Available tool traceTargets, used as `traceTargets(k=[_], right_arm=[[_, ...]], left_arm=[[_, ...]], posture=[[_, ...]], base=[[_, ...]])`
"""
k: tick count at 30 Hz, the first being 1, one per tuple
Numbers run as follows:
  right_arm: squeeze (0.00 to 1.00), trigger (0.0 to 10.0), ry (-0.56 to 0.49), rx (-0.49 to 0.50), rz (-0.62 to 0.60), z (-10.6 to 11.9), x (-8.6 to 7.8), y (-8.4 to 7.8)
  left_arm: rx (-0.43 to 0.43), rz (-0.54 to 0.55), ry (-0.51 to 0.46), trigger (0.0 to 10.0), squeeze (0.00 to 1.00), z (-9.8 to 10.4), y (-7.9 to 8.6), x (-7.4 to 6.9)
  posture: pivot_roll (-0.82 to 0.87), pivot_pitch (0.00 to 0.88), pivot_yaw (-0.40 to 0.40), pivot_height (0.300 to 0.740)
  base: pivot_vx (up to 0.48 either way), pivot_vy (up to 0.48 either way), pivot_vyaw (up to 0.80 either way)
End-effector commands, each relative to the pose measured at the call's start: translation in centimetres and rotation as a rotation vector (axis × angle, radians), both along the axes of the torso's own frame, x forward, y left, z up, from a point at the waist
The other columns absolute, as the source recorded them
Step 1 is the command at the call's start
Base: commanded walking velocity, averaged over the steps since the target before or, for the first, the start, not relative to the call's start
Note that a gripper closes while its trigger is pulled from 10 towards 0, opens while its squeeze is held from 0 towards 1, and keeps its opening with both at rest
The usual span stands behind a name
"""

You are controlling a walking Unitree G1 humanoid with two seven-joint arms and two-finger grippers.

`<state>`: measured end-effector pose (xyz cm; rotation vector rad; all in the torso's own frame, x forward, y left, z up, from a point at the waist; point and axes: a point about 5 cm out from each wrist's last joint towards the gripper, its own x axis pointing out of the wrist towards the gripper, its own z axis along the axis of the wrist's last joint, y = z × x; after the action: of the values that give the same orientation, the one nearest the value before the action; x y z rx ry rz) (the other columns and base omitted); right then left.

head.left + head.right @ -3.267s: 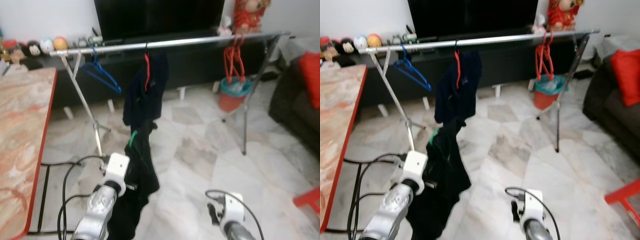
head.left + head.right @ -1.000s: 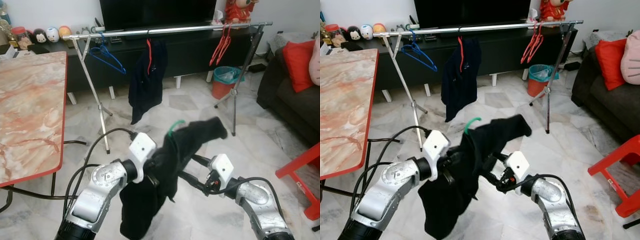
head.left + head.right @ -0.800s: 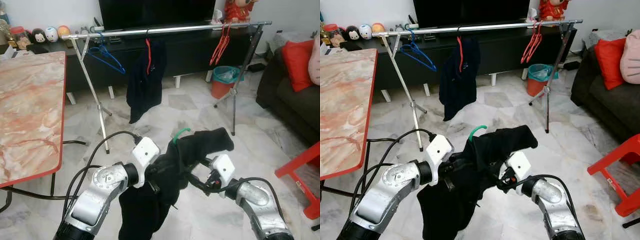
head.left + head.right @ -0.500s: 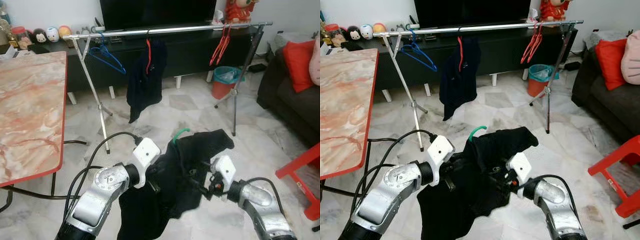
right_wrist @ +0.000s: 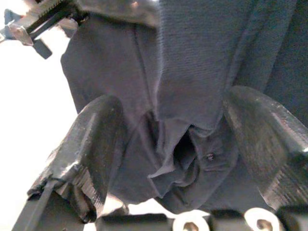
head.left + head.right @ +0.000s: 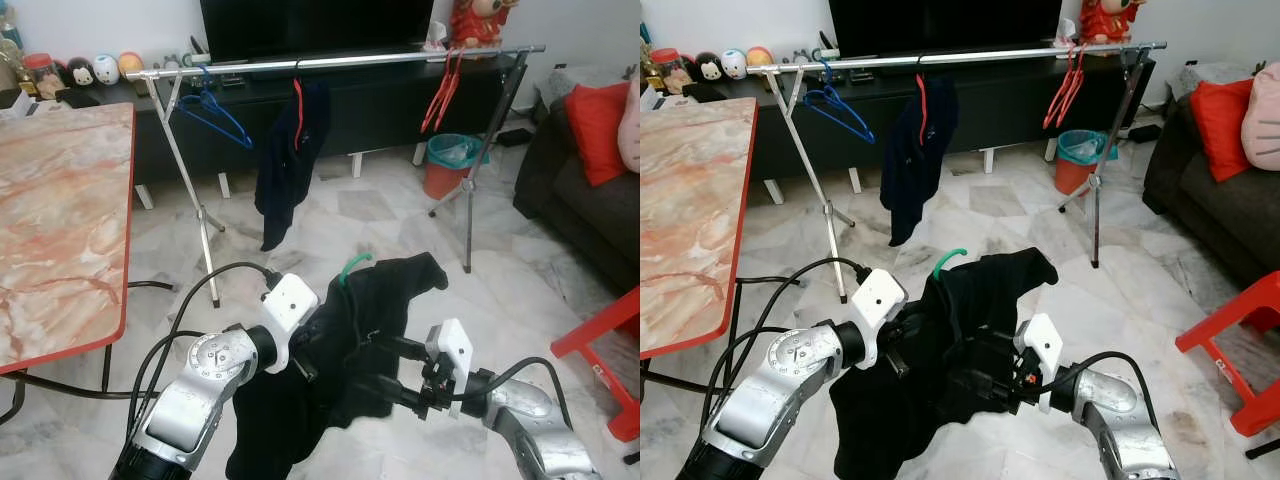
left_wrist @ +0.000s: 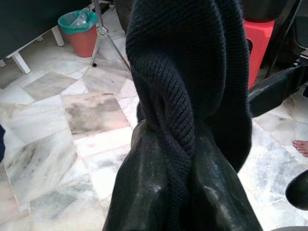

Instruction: Hang hanger

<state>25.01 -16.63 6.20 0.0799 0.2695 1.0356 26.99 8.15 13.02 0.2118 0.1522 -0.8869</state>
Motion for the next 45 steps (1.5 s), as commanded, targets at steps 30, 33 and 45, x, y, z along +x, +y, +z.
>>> traceTargets(k=[30,33,45], right_arm=[[0.0,10.0,-0.067,-0.148,-0.26,-2.6,0.9,-1.1],[0.0,10.0,-0.054,-0.129,-0.215,-2.5,0.5,-0.7],[0.0,10.0,-0.116,-0.177,-0.346,-2.4,1.7,-1.8]], left_arm=[[-0.213,0.138,0.012,10.0,0.0,2.5,-0.1,1.8],[-0.254,0.143,0.021,10.0,0.0,2.9,-0.3,2.0],[-0.281,0.073,0.06,10.0,0.0,3.4,-1.2,1.4]], posture=[[-0.02,0.0,-0.029,0.74],[-0.02,0.0,-0.029,0.74],[-0.02,0.0,-0.029,0.74]], base=[[0.0,0.0,0.0],[0.0,0.0,0.0],[0.0,0.0,0.0]])
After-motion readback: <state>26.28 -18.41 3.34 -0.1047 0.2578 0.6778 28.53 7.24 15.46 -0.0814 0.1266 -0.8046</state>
